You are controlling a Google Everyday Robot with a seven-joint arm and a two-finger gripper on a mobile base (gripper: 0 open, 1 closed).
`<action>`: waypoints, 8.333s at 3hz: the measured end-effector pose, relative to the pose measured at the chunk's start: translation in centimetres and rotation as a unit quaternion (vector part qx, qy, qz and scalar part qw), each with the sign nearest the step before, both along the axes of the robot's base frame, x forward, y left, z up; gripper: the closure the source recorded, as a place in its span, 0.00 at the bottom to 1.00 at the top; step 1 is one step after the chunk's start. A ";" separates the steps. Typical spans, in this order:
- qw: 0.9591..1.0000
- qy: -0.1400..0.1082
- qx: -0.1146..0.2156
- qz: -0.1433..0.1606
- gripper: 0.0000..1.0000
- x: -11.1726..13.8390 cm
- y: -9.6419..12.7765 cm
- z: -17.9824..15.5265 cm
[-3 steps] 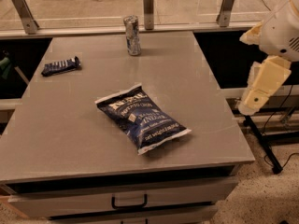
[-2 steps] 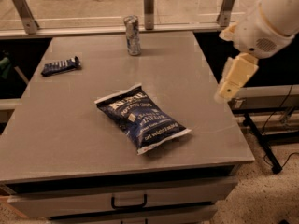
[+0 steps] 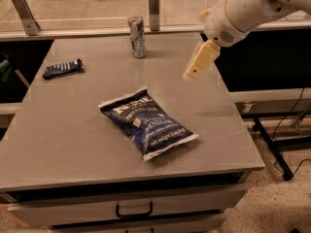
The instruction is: Move redbull can near blue chip bag
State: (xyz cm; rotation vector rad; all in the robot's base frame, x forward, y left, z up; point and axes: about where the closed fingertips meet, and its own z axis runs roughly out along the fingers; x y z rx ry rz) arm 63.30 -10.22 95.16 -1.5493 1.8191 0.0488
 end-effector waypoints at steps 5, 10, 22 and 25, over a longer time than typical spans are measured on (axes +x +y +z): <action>0.978 -0.031 0.205 -0.011 0.00 11.0 8.1 -0.5; 0.948 -0.006 0.306 -0.091 0.41 21.4 14.5 -5.4; 0.929 0.086 0.330 0.142 0.27 0.0 10.3 -5.0; 0.941 0.066 0.304 0.131 0.00 1.0 7.7 -4.7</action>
Offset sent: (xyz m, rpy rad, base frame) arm 0.0403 0.0282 0.0043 0.1680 -0.0814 -0.0335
